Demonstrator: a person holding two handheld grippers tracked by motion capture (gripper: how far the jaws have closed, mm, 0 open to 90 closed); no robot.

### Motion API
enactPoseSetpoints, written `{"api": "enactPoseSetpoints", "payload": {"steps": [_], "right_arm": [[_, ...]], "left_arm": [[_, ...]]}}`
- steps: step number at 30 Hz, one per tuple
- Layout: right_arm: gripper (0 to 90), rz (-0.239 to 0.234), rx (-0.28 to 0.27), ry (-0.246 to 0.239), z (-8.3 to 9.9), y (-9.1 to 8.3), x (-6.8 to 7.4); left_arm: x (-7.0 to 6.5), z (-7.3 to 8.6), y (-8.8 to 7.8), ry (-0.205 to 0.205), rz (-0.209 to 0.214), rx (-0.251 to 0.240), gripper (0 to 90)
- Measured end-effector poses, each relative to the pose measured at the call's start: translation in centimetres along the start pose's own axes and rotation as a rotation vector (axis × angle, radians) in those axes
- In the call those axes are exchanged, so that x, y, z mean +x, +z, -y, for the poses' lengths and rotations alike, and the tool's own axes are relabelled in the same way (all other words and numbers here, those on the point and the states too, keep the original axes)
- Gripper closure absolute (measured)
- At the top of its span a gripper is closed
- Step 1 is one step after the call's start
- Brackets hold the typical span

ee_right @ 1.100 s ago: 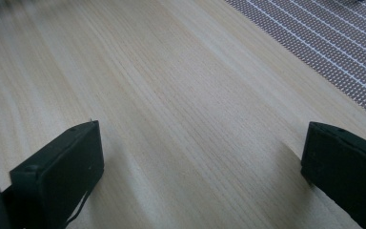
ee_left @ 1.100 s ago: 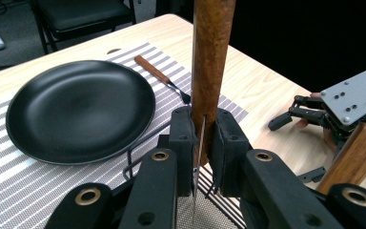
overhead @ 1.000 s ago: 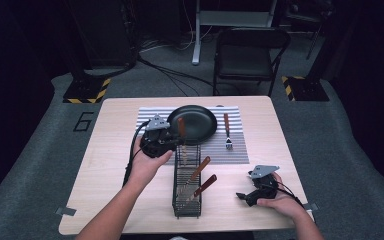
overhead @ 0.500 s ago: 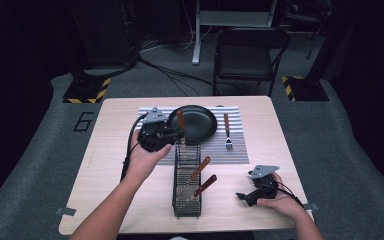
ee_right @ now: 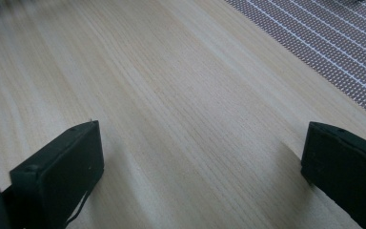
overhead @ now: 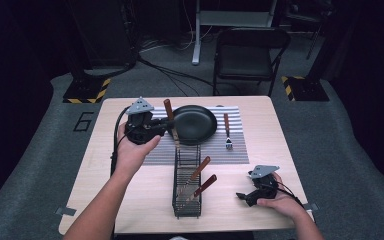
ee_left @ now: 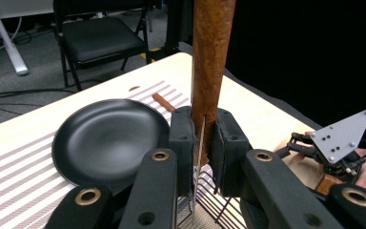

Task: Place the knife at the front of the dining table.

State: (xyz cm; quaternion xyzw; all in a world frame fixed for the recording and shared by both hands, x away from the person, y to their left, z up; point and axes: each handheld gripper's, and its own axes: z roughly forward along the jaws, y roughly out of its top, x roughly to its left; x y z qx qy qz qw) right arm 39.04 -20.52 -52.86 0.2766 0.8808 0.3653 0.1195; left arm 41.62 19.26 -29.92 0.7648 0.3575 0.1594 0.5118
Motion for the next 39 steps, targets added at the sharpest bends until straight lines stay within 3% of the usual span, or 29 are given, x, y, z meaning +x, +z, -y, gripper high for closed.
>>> {"api": "enactPoseSetpoints", "payload": {"steps": [14,28,34,39], "right_arm": [[0.0,0.0,-0.001,0.0,0.0,0.0,0.0],[0.0,0.0,0.0,0.0,0.0,0.0,0.0],[0.0,0.0,0.001,0.0,0.0,0.0,0.0],[0.0,0.0,0.0,0.0,0.0,0.0,0.0]], "left_arm": [[2.1,0.7,-0.9,-0.027,-0.035,-0.003,80.5],[5.5,4.3,0.6,-0.087,-0.115,0.026,80.5],[6.9,5.6,0.9,-0.145,-0.157,0.014,80.5],[8.0,6.7,1.2,-0.155,-0.193,0.039,80.5]]}}
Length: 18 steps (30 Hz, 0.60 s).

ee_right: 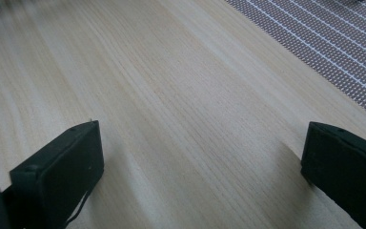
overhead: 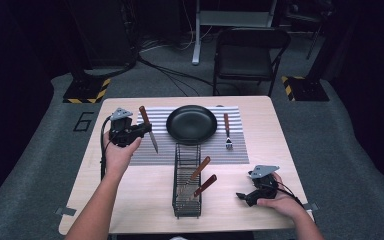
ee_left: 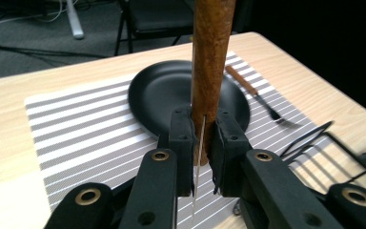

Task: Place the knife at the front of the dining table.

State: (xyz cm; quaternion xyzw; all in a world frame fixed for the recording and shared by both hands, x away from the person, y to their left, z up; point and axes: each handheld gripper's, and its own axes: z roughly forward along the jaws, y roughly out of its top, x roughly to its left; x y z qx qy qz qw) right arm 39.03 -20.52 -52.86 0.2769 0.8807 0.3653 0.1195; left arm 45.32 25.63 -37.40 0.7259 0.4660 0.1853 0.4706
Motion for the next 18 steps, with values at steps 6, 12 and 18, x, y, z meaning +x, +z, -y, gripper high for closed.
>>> {"api": "enactPoseSetpoints", "payload": {"steps": [6,12,18], "right_arm": [[0.0,0.0,0.0,0.0,0.0,0.0,0.0],[0.0,0.0,0.0,0.0,0.0,0.0,0.0],[0.0,0.0,-0.001,0.0,0.0,0.0,0.0]], "left_arm": [[1.3,0.9,0.6,-0.011,-0.044,0.024,80.5],[2.2,1.4,1.4,-0.033,-0.086,0.036,80.5],[3.0,2.0,2.3,-0.036,-0.122,0.067,80.5]]}}
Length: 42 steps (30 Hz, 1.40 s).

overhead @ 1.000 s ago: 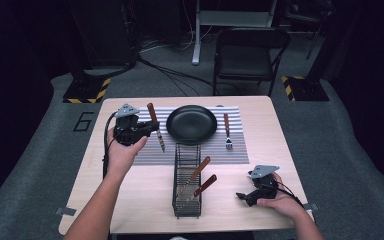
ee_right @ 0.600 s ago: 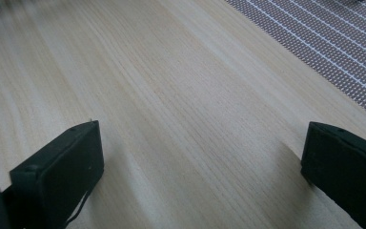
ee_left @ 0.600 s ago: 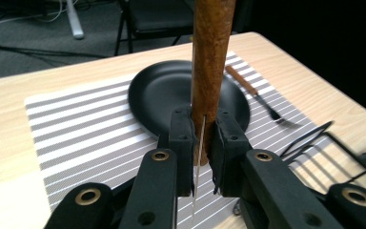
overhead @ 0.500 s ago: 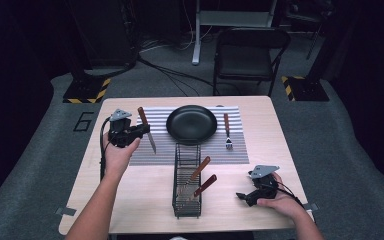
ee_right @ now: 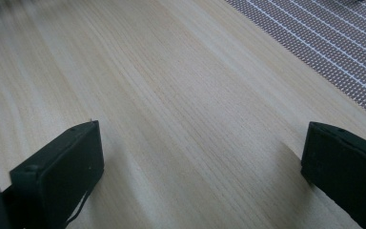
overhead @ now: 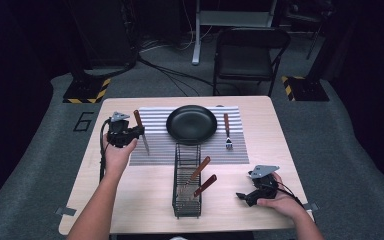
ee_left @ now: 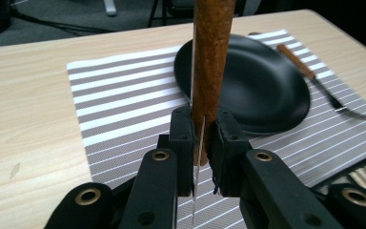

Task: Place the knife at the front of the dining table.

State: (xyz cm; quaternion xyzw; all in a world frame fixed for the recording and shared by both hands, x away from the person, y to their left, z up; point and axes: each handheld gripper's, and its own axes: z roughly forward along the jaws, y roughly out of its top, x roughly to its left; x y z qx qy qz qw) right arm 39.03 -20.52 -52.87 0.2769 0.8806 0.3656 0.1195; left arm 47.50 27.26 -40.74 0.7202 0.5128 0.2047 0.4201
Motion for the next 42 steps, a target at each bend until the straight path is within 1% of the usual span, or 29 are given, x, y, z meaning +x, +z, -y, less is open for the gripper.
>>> {"api": "enactPoseSetpoints", "payload": {"steps": [7,10,18,23,25,26,30,34,36,42], "right_arm": [[0.0,0.0,0.0,0.0,0.0,0.0,0.0],[0.0,0.0,0.001,0.0,0.0,0.0,0.0],[0.0,0.0,0.0,0.0,0.0,0.0,0.0],[0.0,0.0,0.0,0.0,0.0,0.0,0.0],[0.0,0.0,0.0,0.0,0.0,0.0,0.0],[0.0,0.0,0.0,0.0,0.0,0.0,0.0],[0.0,0.0,0.0,0.0,0.0,0.0,0.0],[0.0,0.0,0.0,0.0,0.0,0.0,0.0],[0.0,0.0,0.0,0.0,0.0,0.0,0.0],[0.0,0.0,0.0,0.0,0.0,0.0,0.0]], "left_arm": [[0.6,0.3,0.7,-0.01,-0.024,0.016,80.5],[0.8,0.4,1.1,-0.002,-0.038,0.03,80.5],[1.1,0.2,1.8,-0.017,-0.037,0.024,80.5],[1.3,-0.2,2.4,-0.024,-0.031,0.042,80.6],[1.4,-0.3,2.7,-0.034,-0.03,0.042,80.6],[1.6,-0.3,2.8,-0.029,-0.03,0.048,80.6],[2.1,-0.3,3.3,-0.074,-0.025,0.035,80.7],[2.5,-0.2,3.7,-0.098,-0.023,0.031,80.7],[2.4,-0.3,3.9,-0.098,-0.024,0.031,80.7],[1.9,-0.8,5.1,-0.073,-0.036,0.053,80.7]]}}
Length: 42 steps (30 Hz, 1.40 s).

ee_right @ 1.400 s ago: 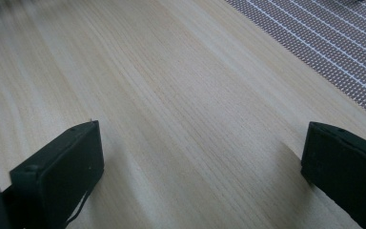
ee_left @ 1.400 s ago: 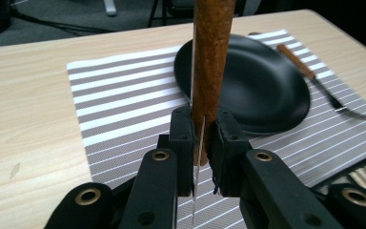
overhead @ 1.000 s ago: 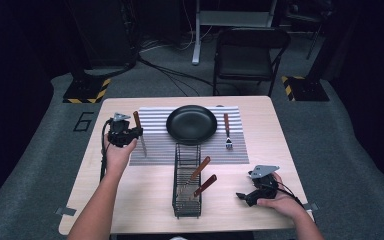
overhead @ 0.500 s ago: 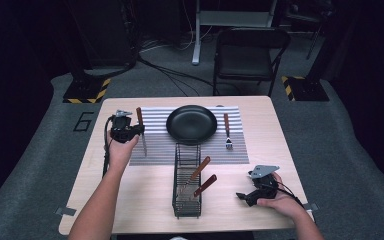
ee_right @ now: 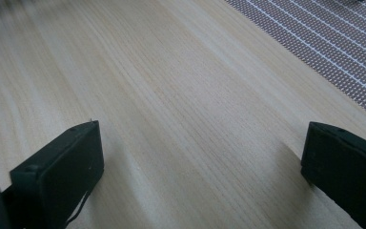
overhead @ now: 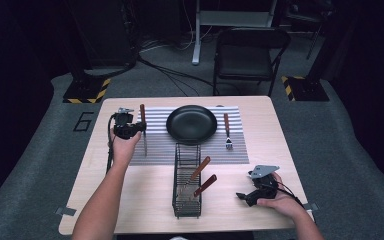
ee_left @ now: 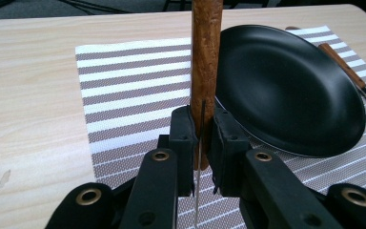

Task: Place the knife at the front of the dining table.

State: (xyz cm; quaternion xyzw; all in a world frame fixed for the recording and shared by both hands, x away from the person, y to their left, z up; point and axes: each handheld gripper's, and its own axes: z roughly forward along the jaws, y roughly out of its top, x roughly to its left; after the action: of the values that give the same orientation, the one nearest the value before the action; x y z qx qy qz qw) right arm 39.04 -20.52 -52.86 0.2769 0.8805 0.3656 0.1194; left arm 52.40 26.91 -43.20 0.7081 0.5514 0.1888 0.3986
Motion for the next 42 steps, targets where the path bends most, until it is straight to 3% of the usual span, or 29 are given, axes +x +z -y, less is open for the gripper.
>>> {"api": "enactPoseSetpoints", "payload": {"steps": [6,15,27,42], "right_arm": [[0.0,0.0,0.0,0.0,0.0,0.0,0.0],[0.0,0.0,-0.001,0.001,0.0,0.0,0.0],[0.0,-0.001,-0.001,0.001,0.0,0.0,0.0],[0.0,-0.002,-0.001,-0.002,0.0,0.0,0.0]], "left_arm": [[0.1,0.0,1.2,-0.013,-0.006,-0.004,80.7],[1.0,0.2,2.4,-0.076,-0.001,-0.015,80.7],[0.4,-0.4,4.4,-0.051,-0.018,0.028,80.6],[1.7,0.5,6.7,-0.151,-0.021,0.035,80.6]]}}
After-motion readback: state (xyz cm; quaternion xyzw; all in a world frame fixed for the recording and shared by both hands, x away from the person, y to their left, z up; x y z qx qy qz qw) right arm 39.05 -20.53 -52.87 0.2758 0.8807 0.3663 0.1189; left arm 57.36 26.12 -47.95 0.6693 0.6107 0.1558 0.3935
